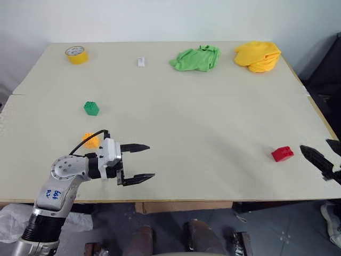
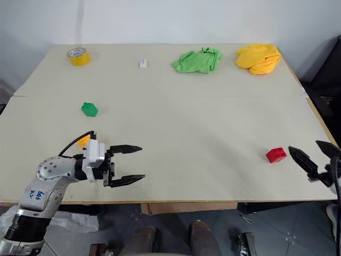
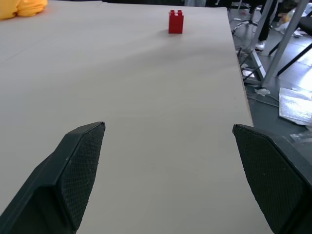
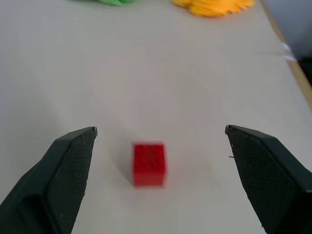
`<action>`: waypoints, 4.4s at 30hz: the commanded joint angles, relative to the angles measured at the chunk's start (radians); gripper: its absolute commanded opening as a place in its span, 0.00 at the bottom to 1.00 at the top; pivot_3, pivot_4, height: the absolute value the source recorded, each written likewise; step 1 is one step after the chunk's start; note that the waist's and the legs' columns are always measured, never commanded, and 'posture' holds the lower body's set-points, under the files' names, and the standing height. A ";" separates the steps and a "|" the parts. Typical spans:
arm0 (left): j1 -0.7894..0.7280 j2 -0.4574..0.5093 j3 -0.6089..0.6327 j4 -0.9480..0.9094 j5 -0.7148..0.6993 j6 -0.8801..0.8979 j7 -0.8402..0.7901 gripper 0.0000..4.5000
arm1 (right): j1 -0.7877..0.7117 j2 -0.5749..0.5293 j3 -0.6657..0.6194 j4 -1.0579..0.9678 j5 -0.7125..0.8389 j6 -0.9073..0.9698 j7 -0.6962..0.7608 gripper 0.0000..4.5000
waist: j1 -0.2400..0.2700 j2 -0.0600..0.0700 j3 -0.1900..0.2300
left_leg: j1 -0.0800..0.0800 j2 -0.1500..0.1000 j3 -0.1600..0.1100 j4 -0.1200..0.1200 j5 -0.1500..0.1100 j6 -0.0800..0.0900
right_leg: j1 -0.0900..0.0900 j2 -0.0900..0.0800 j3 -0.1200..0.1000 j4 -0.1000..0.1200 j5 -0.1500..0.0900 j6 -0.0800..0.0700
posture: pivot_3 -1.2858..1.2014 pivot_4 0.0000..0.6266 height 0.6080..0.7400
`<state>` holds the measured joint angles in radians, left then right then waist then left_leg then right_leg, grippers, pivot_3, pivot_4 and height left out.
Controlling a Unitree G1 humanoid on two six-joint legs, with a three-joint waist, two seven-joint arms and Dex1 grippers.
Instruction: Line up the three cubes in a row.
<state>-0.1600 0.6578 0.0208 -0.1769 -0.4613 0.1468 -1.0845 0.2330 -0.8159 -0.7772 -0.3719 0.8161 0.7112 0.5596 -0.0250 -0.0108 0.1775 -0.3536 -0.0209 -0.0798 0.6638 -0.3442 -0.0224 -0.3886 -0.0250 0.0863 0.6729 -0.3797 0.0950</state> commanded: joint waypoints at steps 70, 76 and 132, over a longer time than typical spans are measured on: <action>0.205 0.043 0.121 -0.066 0.020 -0.120 0.036 1.00 | -1.019 0.091 1.113 0.819 -0.809 -0.792 0.930 0.33 | -0.004 -0.001 0.001 | -0.018 0.000 0.006 0.017 -0.001 -0.002 | -0.018 -0.012 -0.026 0.005 0.005 0.000 | 0.52 0.24 1.00; 0.212 0.053 0.138 -0.069 0.011 -0.106 0.037 1.00 | -0.989 0.095 1.070 0.758 -0.745 -0.711 0.926 0.63 | -0.003 -0.001 0.001 | -0.018 0.000 0.006 0.017 -0.001 -0.002 | -0.019 -0.012 -0.026 0.005 0.005 -0.001 | 0.52 0.24 1.00; -0.839 0.023 0.104 1.115 0.327 0.194 0.724 1.00 | -0.492 0.275 0.632 0.156 -0.193 -0.639 0.530 0.99 | 0.021 -0.001 0.001 | -0.021 -0.004 0.009 0.017 0.001 -0.001 | -0.023 -0.016 -0.033 0.002 0.011 0.002 | 0.52 0.24 1.00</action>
<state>-0.9701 0.6693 0.1247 0.9150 -0.1541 0.3655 -0.3530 -0.2582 -0.5429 -0.1351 -0.1768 0.6099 0.0767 1.0966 -0.0045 -0.0120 0.1785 -0.3750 -0.0250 -0.0705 0.6813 -0.3431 -0.0232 -0.4115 -0.0409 0.0538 0.6754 -0.3686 0.0973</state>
